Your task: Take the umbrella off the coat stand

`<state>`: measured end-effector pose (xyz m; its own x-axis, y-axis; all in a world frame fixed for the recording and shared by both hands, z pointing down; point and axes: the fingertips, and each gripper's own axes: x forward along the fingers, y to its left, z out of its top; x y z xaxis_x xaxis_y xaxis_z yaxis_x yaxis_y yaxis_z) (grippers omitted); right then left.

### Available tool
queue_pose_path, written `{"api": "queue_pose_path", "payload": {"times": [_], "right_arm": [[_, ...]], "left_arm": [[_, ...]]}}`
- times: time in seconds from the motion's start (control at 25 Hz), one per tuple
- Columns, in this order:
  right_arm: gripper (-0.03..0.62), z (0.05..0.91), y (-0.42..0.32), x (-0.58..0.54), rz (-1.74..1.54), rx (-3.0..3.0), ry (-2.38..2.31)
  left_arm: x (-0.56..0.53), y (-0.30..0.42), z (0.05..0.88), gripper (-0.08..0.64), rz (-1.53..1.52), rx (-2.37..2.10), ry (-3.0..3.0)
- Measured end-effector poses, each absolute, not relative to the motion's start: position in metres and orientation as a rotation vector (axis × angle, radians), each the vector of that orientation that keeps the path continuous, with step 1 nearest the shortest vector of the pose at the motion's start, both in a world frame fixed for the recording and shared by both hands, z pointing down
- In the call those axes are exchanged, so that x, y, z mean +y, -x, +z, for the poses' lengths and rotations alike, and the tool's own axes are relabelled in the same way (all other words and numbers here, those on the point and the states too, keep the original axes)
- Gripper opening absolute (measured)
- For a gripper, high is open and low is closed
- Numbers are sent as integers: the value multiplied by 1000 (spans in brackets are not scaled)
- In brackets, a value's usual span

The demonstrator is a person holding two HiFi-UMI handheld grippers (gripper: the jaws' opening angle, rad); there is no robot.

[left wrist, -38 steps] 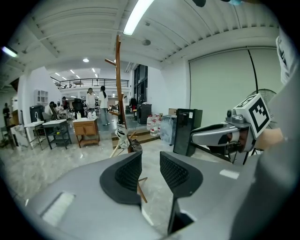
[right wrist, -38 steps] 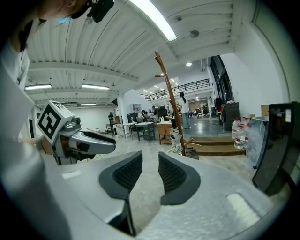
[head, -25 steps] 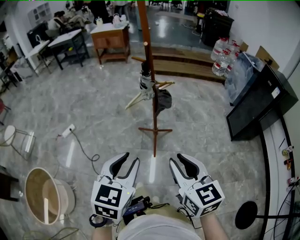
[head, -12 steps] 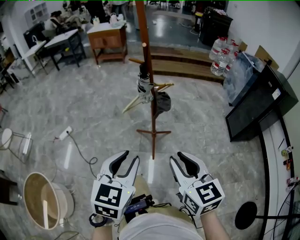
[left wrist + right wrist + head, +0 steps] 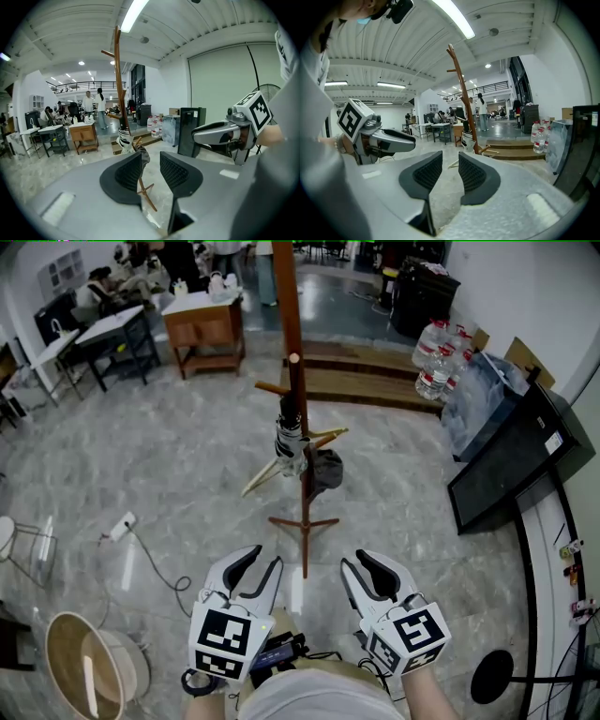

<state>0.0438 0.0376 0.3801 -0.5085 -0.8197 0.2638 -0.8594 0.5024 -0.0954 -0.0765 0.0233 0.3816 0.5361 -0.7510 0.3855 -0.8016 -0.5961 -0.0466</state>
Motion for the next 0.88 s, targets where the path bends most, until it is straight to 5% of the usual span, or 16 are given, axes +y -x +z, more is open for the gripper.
{"api": "queue_pose_path", "payload": {"times": [0.88], "right_arm": [[103,360,-10,-92,368,-2500,-1585]], "left_arm": [[-120,89,360,100,575,-1106,-2738]]}}
